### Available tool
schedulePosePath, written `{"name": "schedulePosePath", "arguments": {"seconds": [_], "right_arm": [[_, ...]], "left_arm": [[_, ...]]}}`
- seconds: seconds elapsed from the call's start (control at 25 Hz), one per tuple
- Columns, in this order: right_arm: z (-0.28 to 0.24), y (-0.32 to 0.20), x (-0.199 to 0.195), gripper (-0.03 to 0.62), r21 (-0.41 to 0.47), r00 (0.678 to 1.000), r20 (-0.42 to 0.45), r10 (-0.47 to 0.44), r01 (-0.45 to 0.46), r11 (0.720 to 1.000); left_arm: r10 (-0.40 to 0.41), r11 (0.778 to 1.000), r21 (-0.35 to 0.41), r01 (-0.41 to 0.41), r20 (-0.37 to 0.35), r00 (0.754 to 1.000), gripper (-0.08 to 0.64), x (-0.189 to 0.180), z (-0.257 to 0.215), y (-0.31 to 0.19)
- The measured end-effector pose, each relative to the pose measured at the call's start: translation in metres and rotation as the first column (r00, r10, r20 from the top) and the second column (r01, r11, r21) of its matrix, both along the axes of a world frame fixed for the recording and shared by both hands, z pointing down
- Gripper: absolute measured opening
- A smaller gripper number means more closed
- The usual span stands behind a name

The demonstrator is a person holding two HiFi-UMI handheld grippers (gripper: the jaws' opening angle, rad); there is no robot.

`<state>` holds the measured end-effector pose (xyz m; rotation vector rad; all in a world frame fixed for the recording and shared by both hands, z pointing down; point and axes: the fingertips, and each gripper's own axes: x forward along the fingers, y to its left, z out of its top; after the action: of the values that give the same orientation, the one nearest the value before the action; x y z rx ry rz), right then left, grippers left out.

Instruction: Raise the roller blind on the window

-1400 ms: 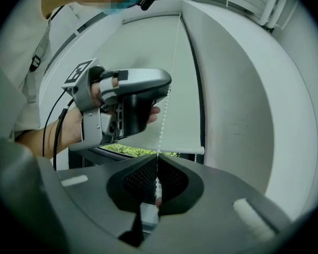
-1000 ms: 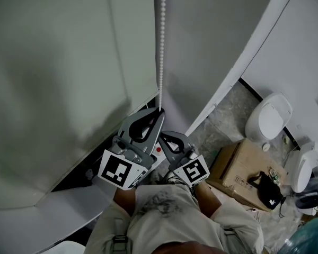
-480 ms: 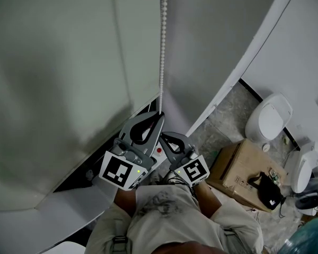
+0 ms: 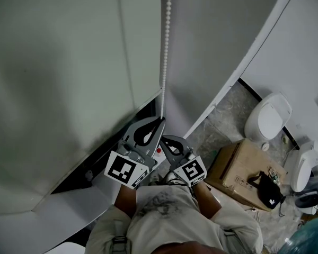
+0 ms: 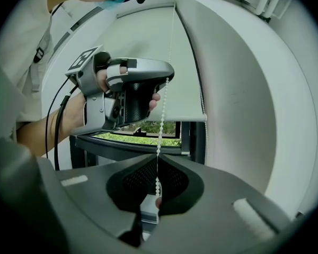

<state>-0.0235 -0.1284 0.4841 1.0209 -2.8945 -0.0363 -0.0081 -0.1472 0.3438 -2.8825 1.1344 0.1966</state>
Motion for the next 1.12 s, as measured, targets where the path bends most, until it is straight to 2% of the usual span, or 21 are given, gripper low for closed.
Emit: {"name": "schedulePosePath", "arguments": {"seconds": [0.16,0.76,1.12], "right_arm": [[0.014,-0.001,0.003,0.011,-0.001,1.000,-0.009,-0.002,0.002,1.000],[0.046,-0.006,0.003,0.011,-0.109,1.000,-0.026,0.007,-0.010,0.994],[0.079,0.015,0.009,0.011,-0.153,0.998,-0.061,-0.001,-0.008,0.988]], "left_arm": [[-0.001,1.000,-0.019,0.001,0.019,1.000,0.011,0.003,0.015,-0.003],[0.006,0.996,-0.093,-0.003,0.031,0.999,0.011,0.005,0.048,-0.011],[0.007,0.989,-0.147,-0.001,0.035,0.999,0.011,0.008,0.080,0.011]]}}
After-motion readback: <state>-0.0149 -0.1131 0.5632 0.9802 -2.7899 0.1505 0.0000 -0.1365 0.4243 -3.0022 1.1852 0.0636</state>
